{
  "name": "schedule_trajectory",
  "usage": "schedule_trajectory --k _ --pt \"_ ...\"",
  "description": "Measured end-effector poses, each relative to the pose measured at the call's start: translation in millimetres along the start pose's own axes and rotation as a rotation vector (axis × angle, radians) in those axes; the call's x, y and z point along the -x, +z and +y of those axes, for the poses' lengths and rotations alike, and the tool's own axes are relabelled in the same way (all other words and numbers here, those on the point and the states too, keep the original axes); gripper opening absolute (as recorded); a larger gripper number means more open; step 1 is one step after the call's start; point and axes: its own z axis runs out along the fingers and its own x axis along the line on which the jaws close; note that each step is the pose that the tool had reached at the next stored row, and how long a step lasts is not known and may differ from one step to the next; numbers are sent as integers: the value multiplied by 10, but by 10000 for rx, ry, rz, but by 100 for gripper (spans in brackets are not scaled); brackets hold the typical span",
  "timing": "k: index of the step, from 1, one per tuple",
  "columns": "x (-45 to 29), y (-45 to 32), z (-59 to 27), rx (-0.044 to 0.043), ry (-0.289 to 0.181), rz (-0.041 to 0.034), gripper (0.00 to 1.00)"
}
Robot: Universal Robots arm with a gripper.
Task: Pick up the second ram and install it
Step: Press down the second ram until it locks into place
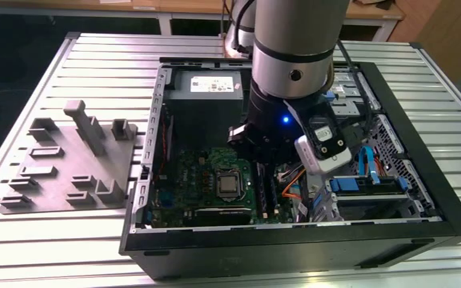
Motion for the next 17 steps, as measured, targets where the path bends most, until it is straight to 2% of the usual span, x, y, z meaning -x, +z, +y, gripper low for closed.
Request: schedule_trajectory --k 17 --pt "6 307 -32 19 1 3 10"
